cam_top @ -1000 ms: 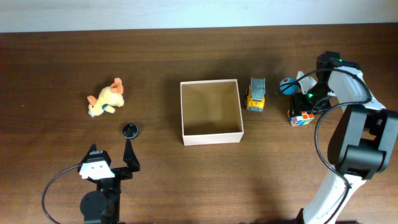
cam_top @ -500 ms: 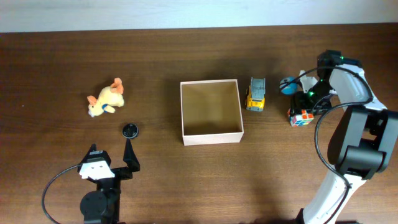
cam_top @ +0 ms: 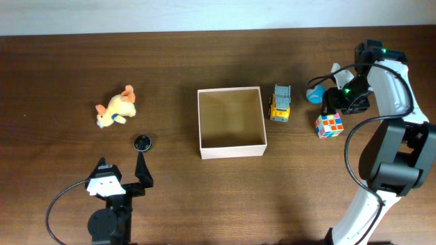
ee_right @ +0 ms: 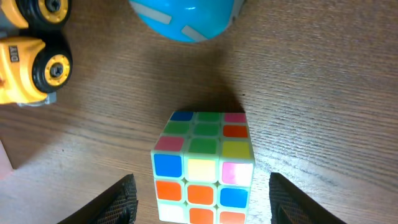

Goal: Pack container
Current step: 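Lower the right gripper and close it on the Rubik's cube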

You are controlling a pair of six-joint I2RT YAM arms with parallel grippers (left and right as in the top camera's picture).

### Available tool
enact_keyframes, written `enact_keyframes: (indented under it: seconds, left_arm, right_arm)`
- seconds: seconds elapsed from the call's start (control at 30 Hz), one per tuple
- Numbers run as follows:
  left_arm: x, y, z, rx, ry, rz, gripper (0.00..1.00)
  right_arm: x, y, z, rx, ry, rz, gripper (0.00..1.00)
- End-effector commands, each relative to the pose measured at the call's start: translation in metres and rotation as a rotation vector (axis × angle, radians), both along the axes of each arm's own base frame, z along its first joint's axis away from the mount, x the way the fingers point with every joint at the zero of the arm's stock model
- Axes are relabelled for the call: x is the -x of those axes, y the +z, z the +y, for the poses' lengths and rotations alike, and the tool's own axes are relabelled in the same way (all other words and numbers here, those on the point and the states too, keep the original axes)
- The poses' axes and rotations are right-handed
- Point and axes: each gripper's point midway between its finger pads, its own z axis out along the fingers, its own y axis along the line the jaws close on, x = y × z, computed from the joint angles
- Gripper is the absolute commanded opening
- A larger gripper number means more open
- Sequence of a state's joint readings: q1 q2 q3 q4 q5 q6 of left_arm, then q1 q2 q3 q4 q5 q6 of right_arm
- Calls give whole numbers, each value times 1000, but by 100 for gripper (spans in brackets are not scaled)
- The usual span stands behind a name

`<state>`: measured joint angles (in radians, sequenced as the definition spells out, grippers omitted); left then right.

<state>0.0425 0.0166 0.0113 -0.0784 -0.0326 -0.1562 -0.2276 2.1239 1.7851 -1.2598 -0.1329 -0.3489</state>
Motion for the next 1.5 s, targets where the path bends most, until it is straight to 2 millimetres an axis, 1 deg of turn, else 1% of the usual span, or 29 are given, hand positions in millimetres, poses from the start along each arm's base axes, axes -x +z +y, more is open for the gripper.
enact_keyframes:
  seconds: [0.0, 0.2, 0.3, 0.6, 0.87, 1.0, 1.07, 1.47]
  left_arm:
    - [0, -2, -1, -15, -7, 9, 99]
    - [0, -2, -1, -15, -7, 9, 99]
    - [0, -2, -1, -15, -7, 9, 99]
    - [0, -2, 0, -15, -7, 9, 99]
    - [0, -2, -1, -15, -7, 9, 99]
    - [0, -2, -1, -15, -7, 9, 99]
    - [0, -2, 0, -15, -7, 9, 99]
    - [0, -2, -1, -15, -7, 9, 99]
  right_arm:
    - [-3, 1, 1, -11, 63, -13, 63]
    - [2, -4, 1, -13, 104, -2, 64]
    - [6, -10, 2, -17, 105, 11, 68]
    - [17, -28, 5, -26, 103, 43, 70]
    - [26, -42, 7, -33, 94, 67, 70]
    - [27, -44, 7, -33, 84, 72, 69]
    - [27, -44, 7, -32, 84, 70, 65]
    - [28, -50, 7, -32, 84, 67, 66]
